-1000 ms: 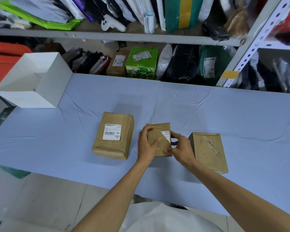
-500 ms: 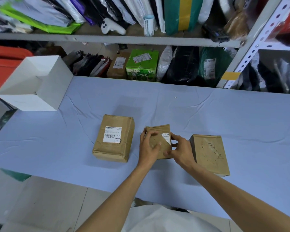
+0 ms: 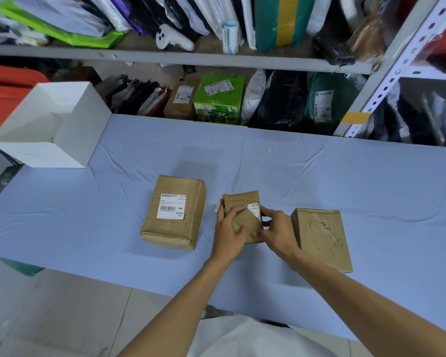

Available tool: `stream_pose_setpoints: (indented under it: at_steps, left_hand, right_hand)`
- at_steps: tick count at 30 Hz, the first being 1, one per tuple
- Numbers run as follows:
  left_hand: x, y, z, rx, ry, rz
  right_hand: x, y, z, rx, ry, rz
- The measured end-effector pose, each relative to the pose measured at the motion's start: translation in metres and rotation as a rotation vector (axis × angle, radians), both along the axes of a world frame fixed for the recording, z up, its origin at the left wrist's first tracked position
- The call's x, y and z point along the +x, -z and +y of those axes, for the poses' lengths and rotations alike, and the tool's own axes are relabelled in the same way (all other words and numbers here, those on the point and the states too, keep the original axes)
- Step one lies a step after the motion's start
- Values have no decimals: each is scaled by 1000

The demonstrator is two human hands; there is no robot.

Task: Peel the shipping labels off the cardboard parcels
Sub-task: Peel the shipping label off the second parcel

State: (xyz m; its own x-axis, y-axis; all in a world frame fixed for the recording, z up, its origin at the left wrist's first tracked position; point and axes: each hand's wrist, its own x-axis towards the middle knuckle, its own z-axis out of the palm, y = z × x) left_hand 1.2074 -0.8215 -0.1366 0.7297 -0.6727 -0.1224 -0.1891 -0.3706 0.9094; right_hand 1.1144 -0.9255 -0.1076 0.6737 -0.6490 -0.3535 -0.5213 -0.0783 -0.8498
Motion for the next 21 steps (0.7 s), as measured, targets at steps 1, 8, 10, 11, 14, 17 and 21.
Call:
stream_pose_setpoints:
  at_steps: [1, 8, 10, 11, 14, 17, 21]
  left_hand:
    - [0, -1, 0, 6, 1, -1]
    - [2, -1, -1, 79, 35, 7]
    - [4, 0, 0, 67, 41, -2]
    - [6, -1, 0, 54, 25, 1]
    - [9, -4, -2, 11, -29, 15]
    - [7, -4, -4, -1, -21, 14]
    - [4, 0, -4, 8, -13, 16]
  right_hand:
    - [0, 0, 0, 1, -2, -2]
    - [0, 0, -1, -23, -19, -7]
    - [0, -3, -1, -32, -40, -3]
    - [0, -4, -1, -28, -45, -4]
    - [-1, -3, 1, -30, -29, -1]
    - [-2, 0, 3, -33, 1, -2]
    - [-3, 0, 6, -35, 20, -10]
